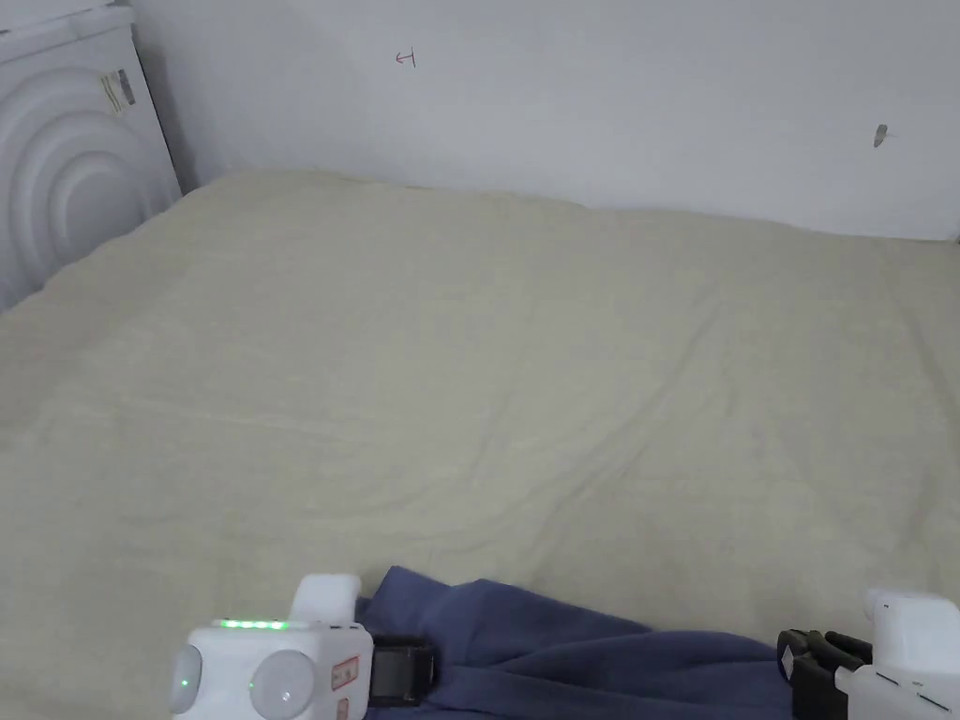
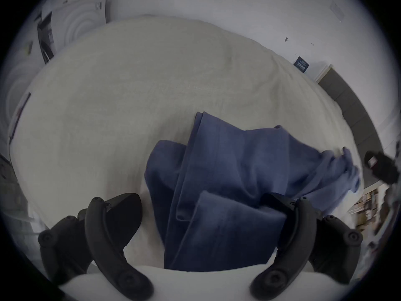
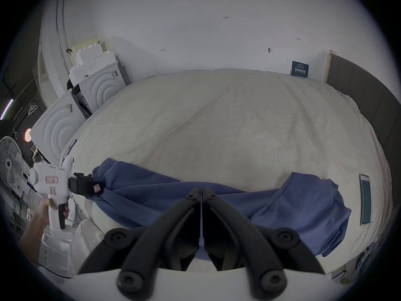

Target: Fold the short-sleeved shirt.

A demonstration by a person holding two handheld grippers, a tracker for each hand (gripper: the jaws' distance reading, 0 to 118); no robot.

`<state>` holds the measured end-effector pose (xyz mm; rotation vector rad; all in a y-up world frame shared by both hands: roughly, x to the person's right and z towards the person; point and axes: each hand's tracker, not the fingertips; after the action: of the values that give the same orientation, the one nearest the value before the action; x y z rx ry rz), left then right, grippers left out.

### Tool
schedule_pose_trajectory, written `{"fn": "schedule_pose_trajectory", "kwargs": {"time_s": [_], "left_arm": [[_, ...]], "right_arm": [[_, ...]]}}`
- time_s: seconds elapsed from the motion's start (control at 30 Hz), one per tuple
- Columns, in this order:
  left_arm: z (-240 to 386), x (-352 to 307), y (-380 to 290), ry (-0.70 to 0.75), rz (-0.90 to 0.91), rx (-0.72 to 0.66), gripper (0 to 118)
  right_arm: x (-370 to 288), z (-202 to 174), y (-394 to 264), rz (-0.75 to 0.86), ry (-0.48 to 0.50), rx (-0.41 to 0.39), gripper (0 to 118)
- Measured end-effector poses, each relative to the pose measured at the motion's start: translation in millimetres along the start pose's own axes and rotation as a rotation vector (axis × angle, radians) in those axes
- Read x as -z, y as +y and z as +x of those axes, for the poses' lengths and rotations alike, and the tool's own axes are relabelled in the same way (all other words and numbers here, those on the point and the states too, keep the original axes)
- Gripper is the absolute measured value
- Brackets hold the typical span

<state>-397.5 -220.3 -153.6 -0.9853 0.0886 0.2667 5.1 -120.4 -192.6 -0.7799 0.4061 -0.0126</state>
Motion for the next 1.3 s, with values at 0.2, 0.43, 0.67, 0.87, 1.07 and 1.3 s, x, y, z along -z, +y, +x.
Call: {"fn": "schedule_pose_trajectory", "kwargs": {"time_s": [0.2,0.43,0.67,0.87,1.07,1.3], "left_arm": [[11,-5,2,0.049,-0.004,0.034,95],[33,-15,2,0.066,0.014,0.109,41],[37,-20,0,0.003,0.036,0.092,12],[15,-32,6,-0.077,0.025,0.019,12],[13,-45,21,-0.036,0.03,0.107,12],[10,-70,35,0.035,0.09,0.103,12]], "right_arm": [[2,-1,-1,-0.008,0.016,0.02,5],[7,-3,-4,-0.023,0.029,0.049,5],[2,7,-5,-0.019,0.019,0.067,5],[-4,24,-1,-0.003,-0.011,0.101,5],[-13,39,1,0.012,-0.031,0.134,5],[-26,57,-1,0.035,-0.045,0.168,5]]}}
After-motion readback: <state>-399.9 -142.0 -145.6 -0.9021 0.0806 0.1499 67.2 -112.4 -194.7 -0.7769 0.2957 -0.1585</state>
